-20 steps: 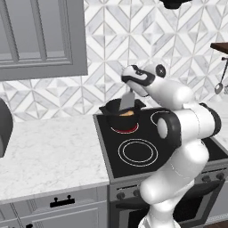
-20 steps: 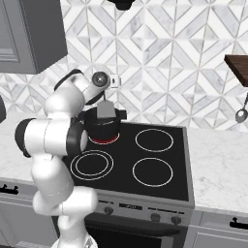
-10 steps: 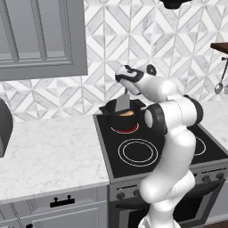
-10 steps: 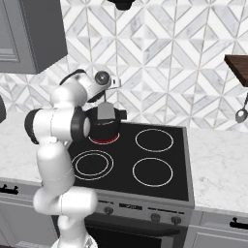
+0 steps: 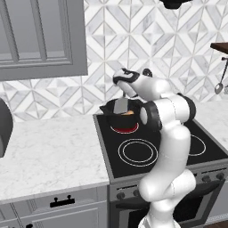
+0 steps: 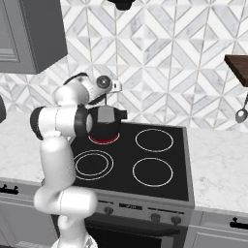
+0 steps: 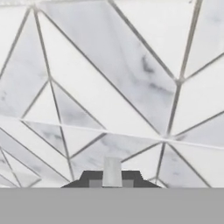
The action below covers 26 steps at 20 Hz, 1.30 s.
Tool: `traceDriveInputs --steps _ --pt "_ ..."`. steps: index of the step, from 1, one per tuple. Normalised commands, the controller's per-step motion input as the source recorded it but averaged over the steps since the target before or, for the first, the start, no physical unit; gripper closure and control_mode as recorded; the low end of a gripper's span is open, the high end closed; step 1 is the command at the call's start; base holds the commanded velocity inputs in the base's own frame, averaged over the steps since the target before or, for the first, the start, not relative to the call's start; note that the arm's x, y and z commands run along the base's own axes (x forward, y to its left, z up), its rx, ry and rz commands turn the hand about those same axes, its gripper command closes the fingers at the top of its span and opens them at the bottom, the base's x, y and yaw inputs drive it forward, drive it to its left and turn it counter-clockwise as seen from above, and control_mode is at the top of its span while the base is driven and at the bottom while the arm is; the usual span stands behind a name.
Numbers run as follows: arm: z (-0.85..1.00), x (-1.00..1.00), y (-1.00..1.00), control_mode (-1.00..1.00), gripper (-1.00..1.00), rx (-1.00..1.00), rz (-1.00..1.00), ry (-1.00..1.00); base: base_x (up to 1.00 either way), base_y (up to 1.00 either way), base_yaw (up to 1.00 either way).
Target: Put the squash and squash in the pot. Retrieve the spatula and lightly stir the vegetables in the pot.
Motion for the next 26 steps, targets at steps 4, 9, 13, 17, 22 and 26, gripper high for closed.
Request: traceDriveInputs --steps 4,9,13,17,22,26 --pt "-0.37 0.13 0.03 -1.0 1.0 -0.1 -0.16 0.0 0.0 0.0 0.0" --pt "-0.21 0.02 0.21 -1.0 1.0 -0.1 -0.15 -0.02 0.0 0.0 0.0" --pt "0.47 -0.48 0.31 -1.0 1.0 -0.07 -0.07 -0.18 0.0 0.0 0.0" --pt "0.78 -0.09 0.05 -1.0 1.0 -0.06 -0.09 -0.08 0.0 0.0 0.0" --pt "0.16 0.0 0.04 -1.0 1.0 -0.01 -0.04 0.09 0.0 0.0 0.0" --pt "0.06 -0.02 0.3 -1.0 1.0 0.0 -0.03 0.26 0.0 0.0 0.0"
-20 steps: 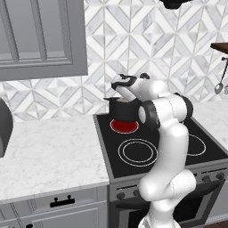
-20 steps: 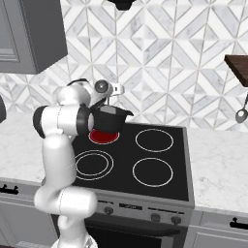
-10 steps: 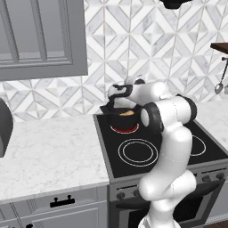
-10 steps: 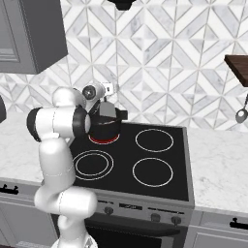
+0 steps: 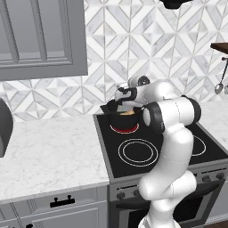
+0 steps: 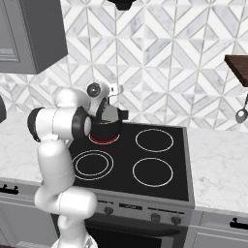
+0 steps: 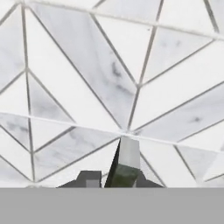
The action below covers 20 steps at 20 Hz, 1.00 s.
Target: Put the squash and squash in the pot. Retrieve the spatula and lightly stir the vegetables in the pot.
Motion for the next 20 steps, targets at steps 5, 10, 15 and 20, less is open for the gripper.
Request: traceDriveInputs --steps 5,10,15,20 --pt "0.01 -0.04 0.58 -1.0 1.0 0.0 -0.02 0.1 0.0 0.0 0.0" --pt "0.12 0.03 0.8 -1.0 1.0 0.0 0.0 -0.01 0.0 0.0 0.0" --pt "0.32 0.0 0.6 -1.0 1.0 0.0 -0.01 0.0 0.0 0.0 0.0" --pt "0.14 0.0 0.1 -1.0 1.0 0.0 -0.15 0.05 0.0 0.0 0.0"
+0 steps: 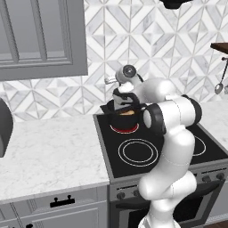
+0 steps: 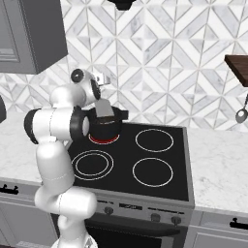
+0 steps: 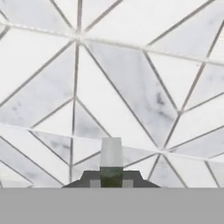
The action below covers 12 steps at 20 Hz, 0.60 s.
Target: Put the squash and squash in the pot. Retrieve the spatula and lightly stir the vegetables in the pot.
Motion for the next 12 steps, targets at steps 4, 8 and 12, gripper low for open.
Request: traceDriveInputs --steps 4,8,12 --pt "-0.25 0.0 -0.11 -1.0 1.0 0.0 -0.22 0.19 0.0 0.0 0.0" --pt "-0.2 0.0 0.07 -1.0 1.0 0.0 -0.16 0.14 0.0 0.0 0.0" --pt "-0.22 0.35 0.02 -1.0 1.0 0.0 -0.1 0.03 0.0 0.0 0.0"
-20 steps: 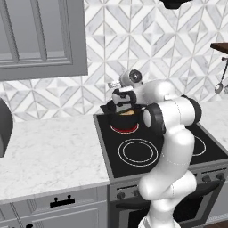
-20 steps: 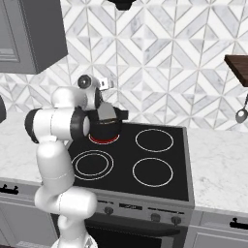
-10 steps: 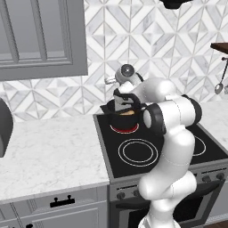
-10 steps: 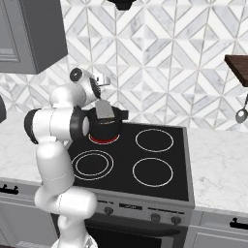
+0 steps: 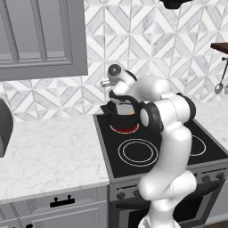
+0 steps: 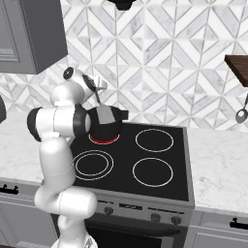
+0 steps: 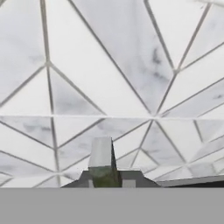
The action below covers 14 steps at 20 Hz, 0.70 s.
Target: Put the squash and squash in the pot. Retrieve the spatula and lightly stir the vegetables in the pot.
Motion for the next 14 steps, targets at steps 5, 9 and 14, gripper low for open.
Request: traceDriveInputs --steps 5,9,14 --pt "-0.53 0.31 -0.26 -1.0 1.0 0.05 -0.01 0.0 0.0 0.0 0.0" --pt "-0.54 0.02 -0.41 -1.0 1.0 0.27 0.0 0.0 0.0 0.0 0.0" --pt "-0.45 -0.12 -0.45 -1.0 1.0 0.37 0.0 0.0 0.0 0.0 0.0"
